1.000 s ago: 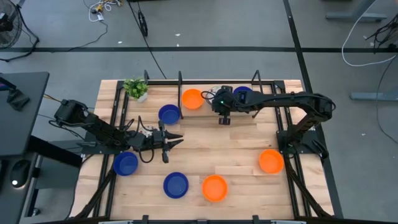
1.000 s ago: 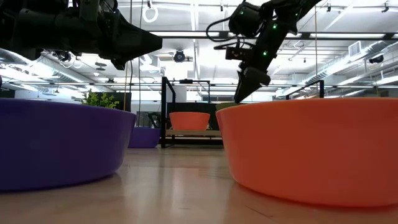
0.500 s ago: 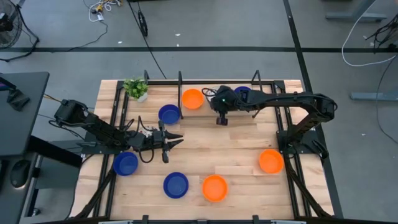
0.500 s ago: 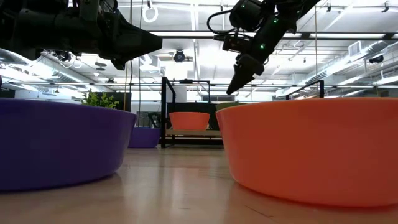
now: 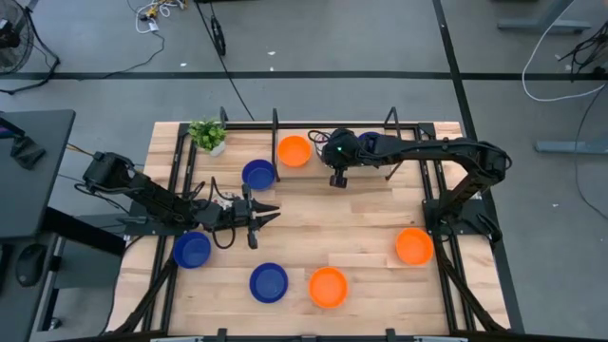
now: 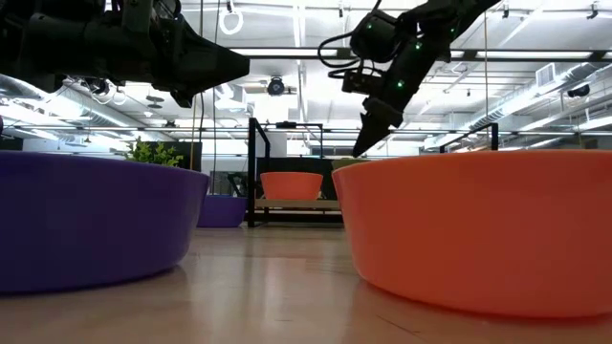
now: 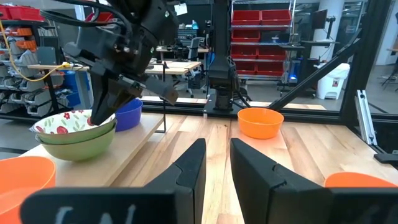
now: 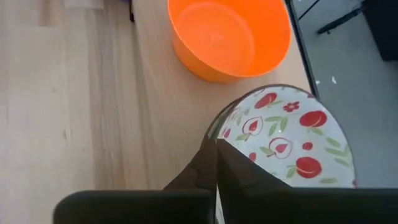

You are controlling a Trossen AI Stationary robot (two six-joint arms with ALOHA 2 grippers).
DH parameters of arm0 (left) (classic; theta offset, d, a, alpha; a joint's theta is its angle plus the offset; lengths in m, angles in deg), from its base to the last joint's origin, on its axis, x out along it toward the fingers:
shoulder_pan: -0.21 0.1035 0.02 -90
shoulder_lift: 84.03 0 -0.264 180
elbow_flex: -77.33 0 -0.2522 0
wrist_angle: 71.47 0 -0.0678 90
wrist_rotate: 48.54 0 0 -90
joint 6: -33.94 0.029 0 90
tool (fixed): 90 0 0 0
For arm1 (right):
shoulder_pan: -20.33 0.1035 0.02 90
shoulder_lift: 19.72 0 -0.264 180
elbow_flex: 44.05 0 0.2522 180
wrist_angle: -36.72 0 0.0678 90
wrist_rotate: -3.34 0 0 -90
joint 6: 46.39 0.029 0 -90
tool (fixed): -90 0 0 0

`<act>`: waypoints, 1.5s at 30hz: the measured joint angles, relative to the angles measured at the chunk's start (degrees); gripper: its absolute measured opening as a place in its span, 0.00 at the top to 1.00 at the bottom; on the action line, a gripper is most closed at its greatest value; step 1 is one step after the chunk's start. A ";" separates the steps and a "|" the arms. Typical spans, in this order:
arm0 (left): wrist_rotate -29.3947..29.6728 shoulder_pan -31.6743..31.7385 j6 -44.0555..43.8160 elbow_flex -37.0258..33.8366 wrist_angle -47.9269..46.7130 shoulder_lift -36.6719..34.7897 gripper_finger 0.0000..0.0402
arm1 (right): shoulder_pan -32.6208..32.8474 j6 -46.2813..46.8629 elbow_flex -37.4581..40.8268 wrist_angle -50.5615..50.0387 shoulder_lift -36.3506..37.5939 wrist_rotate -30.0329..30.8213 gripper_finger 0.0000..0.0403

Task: Pick & Place Mini bowls
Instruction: Stack the white bowl on top of the white bowl on the shelf, then stack the orange bowl on top of the orange bowl on the shelf

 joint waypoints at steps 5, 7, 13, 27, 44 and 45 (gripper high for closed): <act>-0.02 -0.02 0.00 0.00 -0.02 0.00 0.81 | 0.00 -0.55 0.02 0.58 -0.20 0.03 0.99; -0.02 0.00 0.00 0.00 -0.01 0.00 0.81 | 0.02 -1.08 0.02 0.66 -0.10 0.58 0.99; -0.01 -0.02 0.00 0.00 -0.02 0.00 0.81 | 1.87 -1.43 0.02 3.41 1.53 1.14 0.99; -6.79 -0.86 1.36 0.04 0.36 -0.01 0.81 | 27.80 11.64 10.41 5.02 8.81 10.96 1.00; -24.20 -1.67 7.56 38.28 -42.88 19.96 0.81 | 55.04 38.93 40.06 39.85 23.19 18.81 0.99; -28.24 -1.41 8.33 41.36 -50.35 20.50 0.81 | 55.20 38.61 40.11 39.86 23.07 18.81 0.99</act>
